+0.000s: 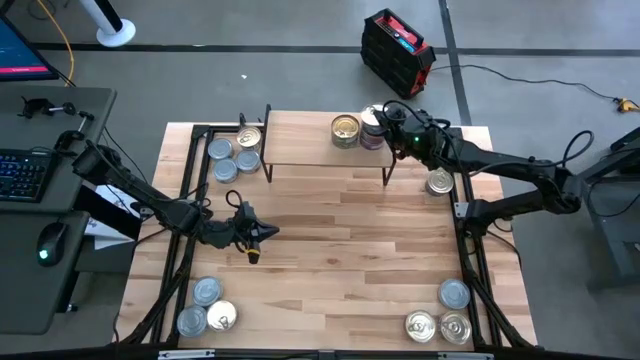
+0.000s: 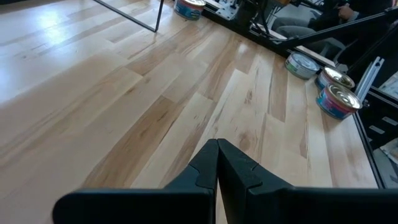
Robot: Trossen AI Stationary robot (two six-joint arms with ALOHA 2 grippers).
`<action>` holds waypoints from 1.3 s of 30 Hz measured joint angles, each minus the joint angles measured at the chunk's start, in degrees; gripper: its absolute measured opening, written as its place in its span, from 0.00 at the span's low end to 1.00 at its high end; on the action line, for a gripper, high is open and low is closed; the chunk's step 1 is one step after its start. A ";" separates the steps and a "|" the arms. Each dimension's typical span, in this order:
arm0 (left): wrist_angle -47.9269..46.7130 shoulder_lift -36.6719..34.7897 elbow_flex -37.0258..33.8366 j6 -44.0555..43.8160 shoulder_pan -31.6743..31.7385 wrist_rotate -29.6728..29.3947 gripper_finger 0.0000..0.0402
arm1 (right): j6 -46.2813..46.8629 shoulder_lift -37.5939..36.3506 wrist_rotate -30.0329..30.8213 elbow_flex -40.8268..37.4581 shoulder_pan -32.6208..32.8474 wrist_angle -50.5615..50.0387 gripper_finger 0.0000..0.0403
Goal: Stack canned seafood by type on shelf
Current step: Stack the blue pink tuna can on top of the other blue pink tuna can on the shelf
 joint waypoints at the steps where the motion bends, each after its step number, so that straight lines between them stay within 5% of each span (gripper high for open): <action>1: -0.04 0.00 -0.02 0.00 0.00 0.00 0.00 | -0.32 0.00 -0.13 0.02 0.00 -0.07 0.84; 12: -0.28 0.00 -0.02 0.03 0.11 -0.01 0.00 | -4.33 0.04 1.58 14.09 -0.44 -24.98 0.84; 39: -0.22 -0.02 0.00 -0.09 0.04 2.99 0.00 | -7.10 3.37 -3.07 17.23 -0.82 -29.07 0.84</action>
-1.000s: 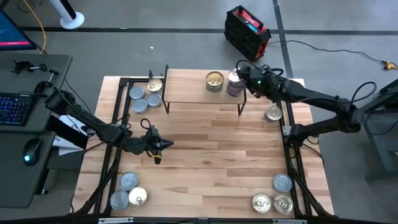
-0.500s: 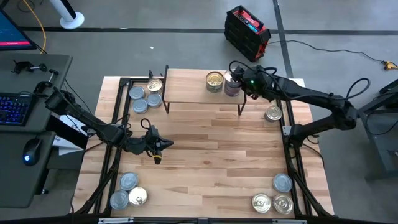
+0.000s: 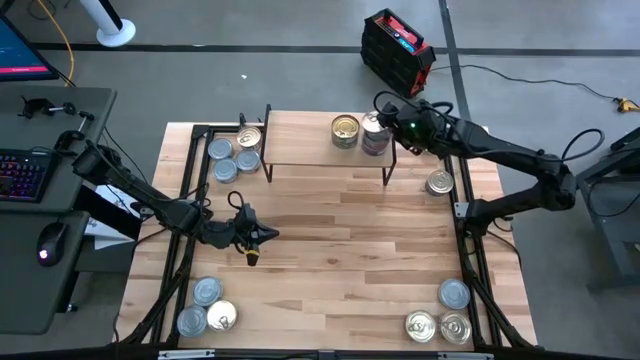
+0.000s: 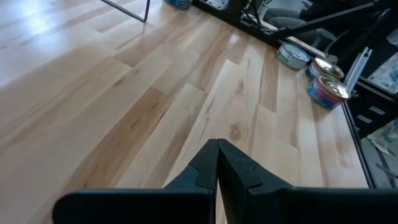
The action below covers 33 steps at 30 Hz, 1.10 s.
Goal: Stack canned seafood by type on shelf
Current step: Stack the blue pink tuna can on top of the other blue pink tuna can on the shelf
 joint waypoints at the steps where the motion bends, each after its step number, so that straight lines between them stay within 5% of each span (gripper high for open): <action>1: 0.00 0.00 -0.01 0.03 0.00 0.00 0.00 | -0.02 0.17 0.14 0.66 0.01 -0.41 0.84; 27: 0.00 0.00 0.00 -1.20 -0.04 1.61 0.00 | -3.99 -0.53 -0.71 1.86 0.01 -13.84 0.84; 33: -0.02 0.01 0.00 -2.93 -0.17 5.21 0.00 | -15.99 -3.64 -0.64 1.86 0.01 -15.67 0.84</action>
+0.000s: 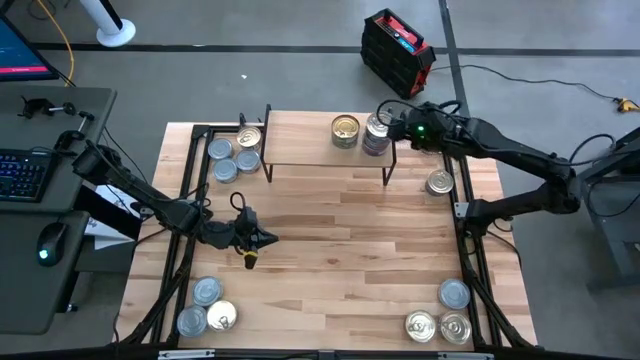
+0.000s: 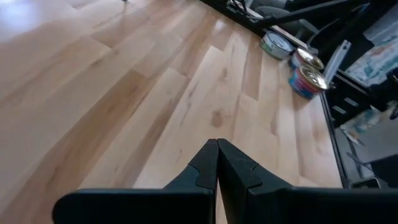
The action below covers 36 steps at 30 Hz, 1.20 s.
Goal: Stack canned seafood by type on shelf
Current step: Stack the blue pink tuna can on top of the other blue pink tuna can on the shelf, then put the green white tuna on the shelf
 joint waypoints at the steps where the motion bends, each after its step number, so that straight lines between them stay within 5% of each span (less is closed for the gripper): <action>1: -0.02 -0.01 0.00 0.00 -0.18 0.26 0.00 | -1.91 -1.13 0.01 0.00 0.04 -0.36 0.84; 10: -0.13 -0.01 0.00 0.22 0.26 -1.59 0.00 | -8.14 -12.43 -0.08 0.00 3.34 -14.79 0.84; 18: 0.13 -0.01 0.00 -0.13 2.23 -2.00 0.00 | 15.35 -13.72 5.14 -6.45 9.80 -36.99 0.84; 22: 0.13 -0.01 0.00 -1.36 2.77 -2.02 0.00 | 23.37 -13.64 3.93 -15.07 10.19 -33.84 0.84; 27: 0.11 -0.01 0.00 -2.56 2.80 -2.00 0.00 | 19.89 -13.61 -4.76 -25.04 7.39 -22.34 0.84; 36: -0.01 -0.35 0.02 2.94 2.75 2.36 0.00 | 15.55 -13.64 -12.28 -29.96 3.33 -20.00 0.84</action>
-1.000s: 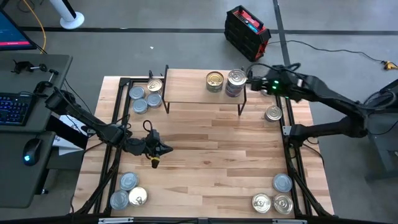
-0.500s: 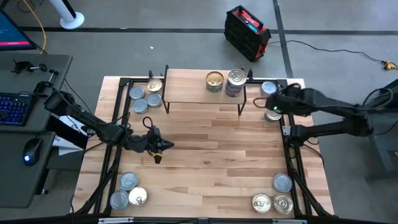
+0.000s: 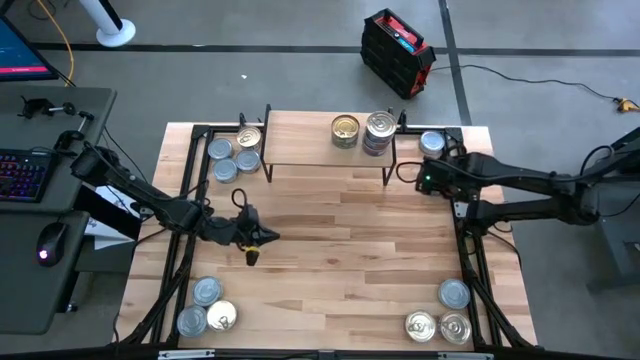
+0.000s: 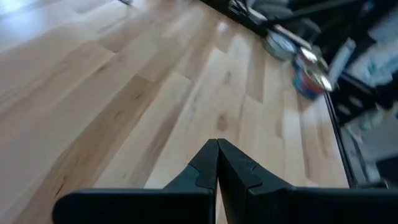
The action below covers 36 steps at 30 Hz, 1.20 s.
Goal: Stack canned seafood by type on shelf
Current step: Put the green white tuna on the shelf
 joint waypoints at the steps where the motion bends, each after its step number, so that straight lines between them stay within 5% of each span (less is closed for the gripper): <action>1: -0.08 -0.13 0.00 1.04 0.00 0.86 0.00 | 0.01 0.00 -0.06 -0.30 0.09 0.47 0.84; 8: -0.01 -0.21 0.02 7.60 0.00 3.31 0.00 | 7.39 0.07 0.06 -1.53 0.11 7.01 0.84; 14: 0.05 -0.21 0.02 8.50 1.44 3.56 0.00 | 7.96 0.43 6.84 -1.43 -3.47 19.31 0.76; 19: 0.07 -0.21 0.02 7.54 5.98 3.54 0.00 | 2.66 3.87 9.65 -1.44 -14.68 19.99 0.40; 23: 0.24 -0.20 0.02 7.59 10.57 3.51 0.00 | -11.66 8.52 9.85 -1.44 -24.45 34.32 0.05; 29: 4.59 -0.19 0.02 7.54 16.72 3.38 0.00 | -22.97 20.58 4.23 0.76 -36.33 45.26 0.01; 36: 10.25 -0.19 0.02 4.56 20.64 3.39 0.00 | -29.61 30.27 6.93 6.70 -37.09 44.76 0.00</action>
